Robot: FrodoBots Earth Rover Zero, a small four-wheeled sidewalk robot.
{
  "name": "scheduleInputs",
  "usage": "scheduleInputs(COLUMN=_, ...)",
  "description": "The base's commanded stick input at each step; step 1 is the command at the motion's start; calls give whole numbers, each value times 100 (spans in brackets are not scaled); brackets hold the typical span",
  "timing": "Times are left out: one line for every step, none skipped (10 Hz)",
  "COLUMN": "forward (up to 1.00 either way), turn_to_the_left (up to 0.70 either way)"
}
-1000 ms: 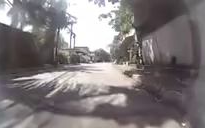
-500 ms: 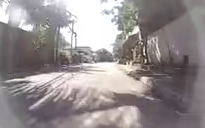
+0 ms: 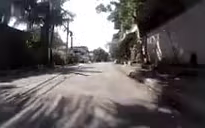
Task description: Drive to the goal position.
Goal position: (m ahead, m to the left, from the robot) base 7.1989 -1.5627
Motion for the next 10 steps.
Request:
scheduleInputs(forward=100, turn_to_the_left=0)
scheduleInputs(forward=100, turn_to_the_left=0)
scheduleInputs(forward=100, turn_to_the_left=0)
scheduleInputs(forward=100, turn_to_the_left=0)
scheduleInputs(forward=100, turn_to_the_left=0)
scheduleInputs(forward=100, turn_to_the_left=0)
scheduleInputs(forward=100, turn_to_the_left=0)
scheduleInputs(forward=100, turn_to_the_left=0)
scheduleInputs(forward=100, turn_to_the_left=0)
scheduleInputs(forward=100, turn_to_the_left=0)
